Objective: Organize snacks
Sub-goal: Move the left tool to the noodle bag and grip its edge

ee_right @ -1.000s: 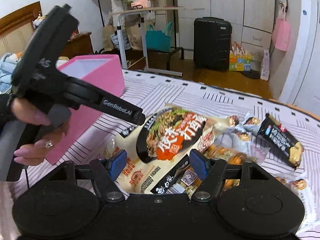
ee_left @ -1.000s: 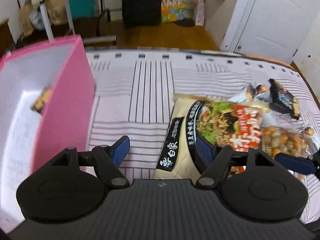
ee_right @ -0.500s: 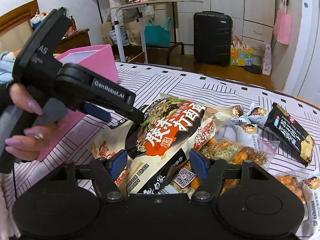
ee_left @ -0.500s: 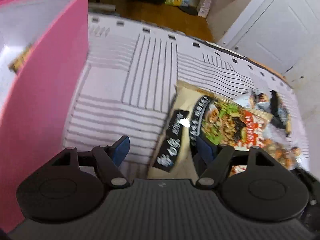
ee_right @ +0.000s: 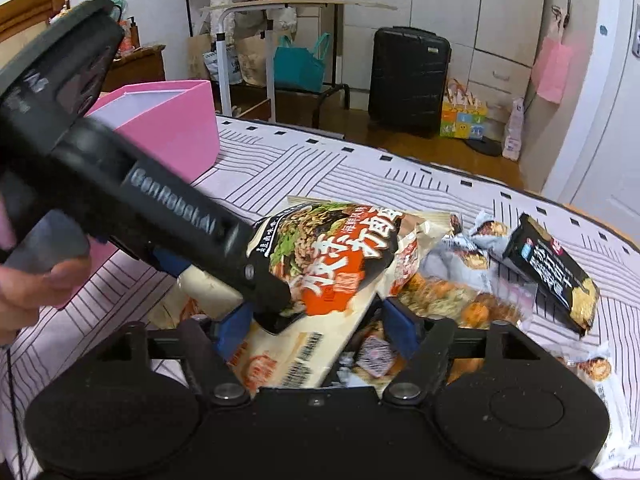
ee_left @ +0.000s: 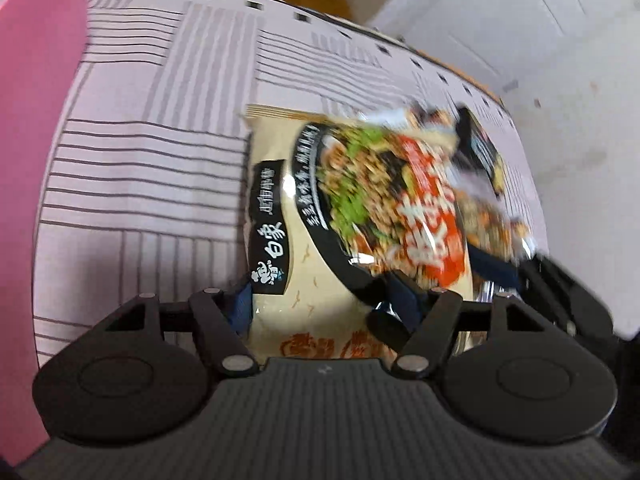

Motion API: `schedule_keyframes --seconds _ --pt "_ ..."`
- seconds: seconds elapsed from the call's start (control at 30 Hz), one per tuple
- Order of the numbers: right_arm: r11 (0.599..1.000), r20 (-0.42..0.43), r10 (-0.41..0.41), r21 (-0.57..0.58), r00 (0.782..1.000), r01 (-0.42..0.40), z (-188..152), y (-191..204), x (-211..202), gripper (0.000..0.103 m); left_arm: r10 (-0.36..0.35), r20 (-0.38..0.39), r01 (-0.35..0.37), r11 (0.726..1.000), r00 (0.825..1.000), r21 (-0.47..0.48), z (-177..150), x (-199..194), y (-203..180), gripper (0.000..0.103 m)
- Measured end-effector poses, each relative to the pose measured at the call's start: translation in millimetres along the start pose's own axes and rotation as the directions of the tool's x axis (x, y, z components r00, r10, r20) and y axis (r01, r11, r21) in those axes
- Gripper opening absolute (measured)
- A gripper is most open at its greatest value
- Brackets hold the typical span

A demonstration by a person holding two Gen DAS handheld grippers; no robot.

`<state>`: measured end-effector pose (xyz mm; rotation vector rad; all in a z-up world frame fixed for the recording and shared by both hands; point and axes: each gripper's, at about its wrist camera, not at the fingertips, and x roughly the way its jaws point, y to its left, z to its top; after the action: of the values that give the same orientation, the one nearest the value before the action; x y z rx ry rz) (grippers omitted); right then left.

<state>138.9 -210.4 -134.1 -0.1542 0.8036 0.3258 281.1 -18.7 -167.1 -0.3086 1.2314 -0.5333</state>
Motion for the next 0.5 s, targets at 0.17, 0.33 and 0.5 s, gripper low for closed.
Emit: schedule_keyframes --seconds 0.17,0.33,0.5 --pt "0.993 0.010 -0.024 -0.119 1.000 0.025 -8 13 14 0.095 0.039 0.012 -0.039 0.999 0.999 0.020 -2 6 -8 0.068" --pt "0.983 0.050 -0.053 -0.171 0.997 0.061 -15 20 24 0.103 0.042 0.041 -0.043 0.999 0.998 0.027 -3 9 -6 0.068" --pt "0.985 0.054 -0.062 -0.159 0.997 0.070 -14 23 22 0.103 0.061 0.046 -0.064 0.996 0.997 0.066 -6 3 -15 0.068"
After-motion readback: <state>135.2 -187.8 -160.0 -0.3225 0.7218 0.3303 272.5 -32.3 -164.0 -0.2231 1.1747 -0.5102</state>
